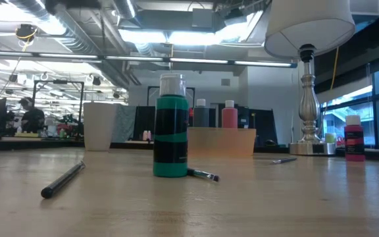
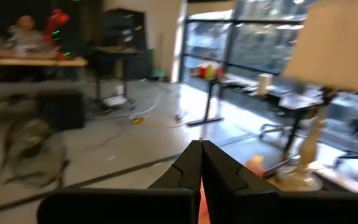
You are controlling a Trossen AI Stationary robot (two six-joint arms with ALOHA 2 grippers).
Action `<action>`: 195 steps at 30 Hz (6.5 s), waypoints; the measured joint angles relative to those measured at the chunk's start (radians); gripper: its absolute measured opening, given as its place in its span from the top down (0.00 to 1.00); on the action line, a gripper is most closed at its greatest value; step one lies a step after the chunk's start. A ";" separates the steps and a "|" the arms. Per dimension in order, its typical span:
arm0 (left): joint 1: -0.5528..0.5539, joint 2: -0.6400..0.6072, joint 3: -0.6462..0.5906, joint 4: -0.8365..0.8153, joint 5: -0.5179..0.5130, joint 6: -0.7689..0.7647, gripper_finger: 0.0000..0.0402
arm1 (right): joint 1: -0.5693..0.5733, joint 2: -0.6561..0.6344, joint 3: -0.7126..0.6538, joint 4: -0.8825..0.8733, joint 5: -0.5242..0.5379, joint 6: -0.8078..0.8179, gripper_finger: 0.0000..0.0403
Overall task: Pick & Place Paint Supplies
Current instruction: Put the silver paint brush into the white cup, then put the yellow paint bottle into the orange bin
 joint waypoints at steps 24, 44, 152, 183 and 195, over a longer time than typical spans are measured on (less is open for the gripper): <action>0.232 -0.016 -0.331 0.062 0.067 -0.212 0.99 | -0.002 0.000 0.000 0.005 0.112 -0.007 0.35; 0.314 0.051 -0.407 0.207 0.195 -0.252 0.72 | -0.002 0.000 0.000 0.000 0.113 -0.007 0.35; -0.166 -0.119 0.166 -0.368 0.632 -0.191 0.68 | -0.302 0.703 0.000 -0.669 -0.237 1.164 0.35; -0.166 -0.119 0.166 -0.369 0.632 -0.201 0.68 | -0.309 0.713 0.000 -0.665 -0.229 1.097 0.35; -0.166 -0.119 0.166 -0.369 0.641 -0.201 0.68 | -0.306 0.714 -0.078 -0.619 -0.244 1.108 0.35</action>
